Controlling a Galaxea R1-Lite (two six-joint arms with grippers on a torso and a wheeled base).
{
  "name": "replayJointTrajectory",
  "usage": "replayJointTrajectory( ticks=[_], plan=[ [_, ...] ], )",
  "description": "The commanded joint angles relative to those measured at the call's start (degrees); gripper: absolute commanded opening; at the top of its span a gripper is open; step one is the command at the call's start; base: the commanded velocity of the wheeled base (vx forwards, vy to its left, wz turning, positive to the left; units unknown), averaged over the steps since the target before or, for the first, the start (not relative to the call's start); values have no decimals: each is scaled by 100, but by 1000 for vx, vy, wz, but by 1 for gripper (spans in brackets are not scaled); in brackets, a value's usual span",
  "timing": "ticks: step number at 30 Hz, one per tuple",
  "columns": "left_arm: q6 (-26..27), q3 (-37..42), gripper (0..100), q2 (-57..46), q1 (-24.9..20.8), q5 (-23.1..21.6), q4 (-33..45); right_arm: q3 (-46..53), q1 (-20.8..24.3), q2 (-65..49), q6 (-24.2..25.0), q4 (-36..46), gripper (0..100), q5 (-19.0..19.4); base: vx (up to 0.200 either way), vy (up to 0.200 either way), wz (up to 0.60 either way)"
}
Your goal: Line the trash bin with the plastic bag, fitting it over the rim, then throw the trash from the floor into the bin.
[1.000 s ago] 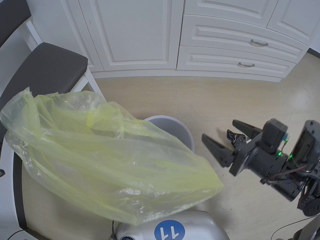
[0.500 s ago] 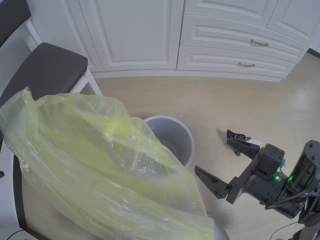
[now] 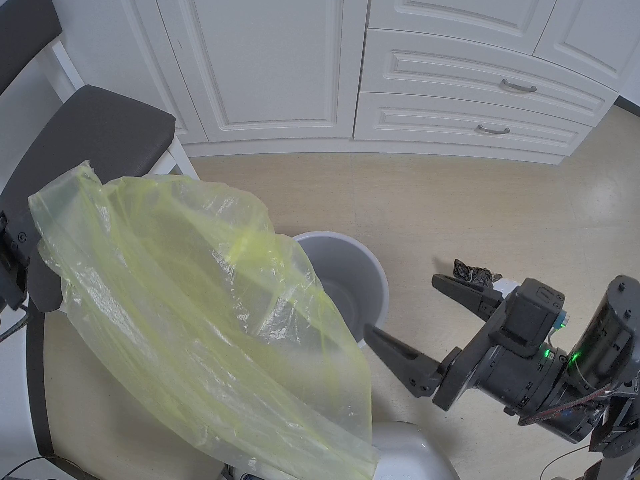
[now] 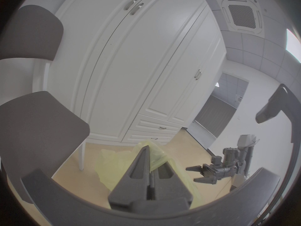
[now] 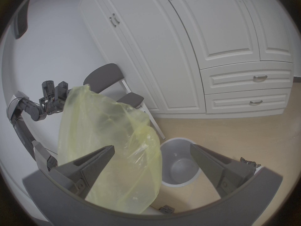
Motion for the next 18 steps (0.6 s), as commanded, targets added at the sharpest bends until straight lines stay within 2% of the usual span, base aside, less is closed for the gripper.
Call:
replayJointTrajectory(
  ticks=[1,7,13,18],
  plan=[
    [-8,-179,0,266,1,219,50,-16,107,237,30,-10,100,-25,0,0,0],
    [-61,-407,0,495,-87,712,59,11,300,351,162,-1,100,-25,0,0,0],
    [-290,-654,0,609,-588,1441,59,54,423,518,180,-10,100,-34,0,0,0],
    [-316,-803,0,556,-825,1757,50,81,652,746,373,-19,100,-42,0,0,0]
  ],
)
